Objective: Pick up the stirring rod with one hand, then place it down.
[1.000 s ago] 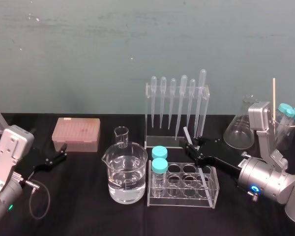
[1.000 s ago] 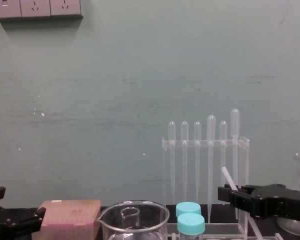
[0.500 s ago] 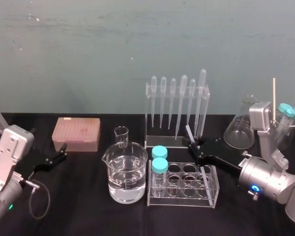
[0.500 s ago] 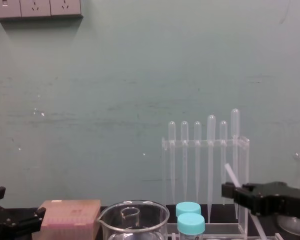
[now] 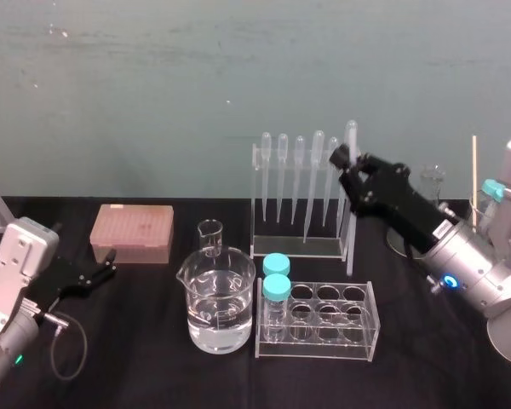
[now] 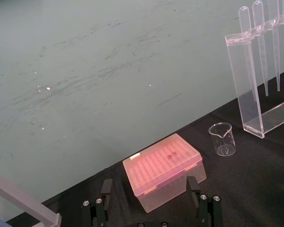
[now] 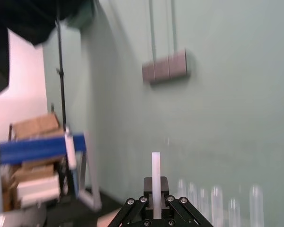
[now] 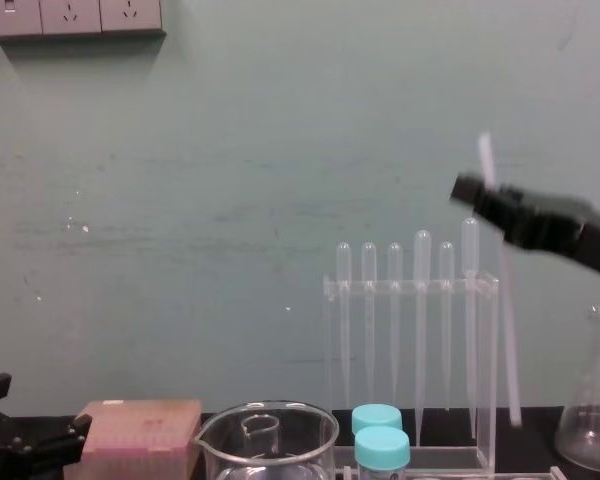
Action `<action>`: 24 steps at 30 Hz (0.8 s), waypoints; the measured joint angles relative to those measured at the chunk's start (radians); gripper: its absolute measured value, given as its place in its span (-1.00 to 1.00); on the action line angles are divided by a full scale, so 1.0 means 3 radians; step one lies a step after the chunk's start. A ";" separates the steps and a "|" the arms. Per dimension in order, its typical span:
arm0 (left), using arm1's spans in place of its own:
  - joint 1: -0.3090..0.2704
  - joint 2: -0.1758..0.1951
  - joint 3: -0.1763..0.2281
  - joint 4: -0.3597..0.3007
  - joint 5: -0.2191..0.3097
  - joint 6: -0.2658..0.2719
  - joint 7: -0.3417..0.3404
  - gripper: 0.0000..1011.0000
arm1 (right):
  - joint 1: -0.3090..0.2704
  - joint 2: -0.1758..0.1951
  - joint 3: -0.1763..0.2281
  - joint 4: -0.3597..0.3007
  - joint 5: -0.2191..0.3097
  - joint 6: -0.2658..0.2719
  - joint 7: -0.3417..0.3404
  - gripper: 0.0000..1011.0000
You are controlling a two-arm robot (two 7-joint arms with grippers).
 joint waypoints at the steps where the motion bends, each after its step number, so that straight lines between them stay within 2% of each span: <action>1: 0.0000 0.0000 0.0000 0.0000 0.0000 0.0000 0.0000 0.98 | -0.0006 -0.0021 0.0019 -0.0001 -0.0008 -0.0083 0.0016 -0.86; 2: 0.0000 0.0000 0.0000 0.0000 0.0000 0.0000 0.0000 0.98 | -0.0013 -0.0057 0.0046 0.0007 -0.0033 -0.0247 0.0055 -0.86; 5: 0.0000 0.0000 0.0000 0.0000 0.0000 0.0000 0.0000 0.98 | -0.0021 -0.0101 0.0078 0.0050 -0.0070 -0.0469 0.0125 -0.86; 6: 0.0000 0.0000 0.0000 0.0000 0.0000 0.0000 0.0000 0.98 | -0.0032 -0.0133 0.0096 0.0094 -0.0098 -0.0633 0.0184 -0.86; 9: 0.0000 0.0000 0.0000 0.0000 0.0000 0.0000 0.0000 0.98 | -0.0047 -0.0177 0.0118 0.0192 -0.0119 -0.0830 0.0281 -0.86; 13: 0.0000 0.0000 0.0000 0.0000 0.0000 0.0000 0.0000 0.98 | -0.0068 -0.0200 0.0136 0.0298 -0.0155 -0.0920 0.0341 -0.86; 24: 0.0000 0.0000 0.0000 0.0000 0.0000 0.0000 0.0000 0.98 | -0.0088 -0.0201 0.0152 0.0324 -0.0171 -0.0888 0.0339 -0.86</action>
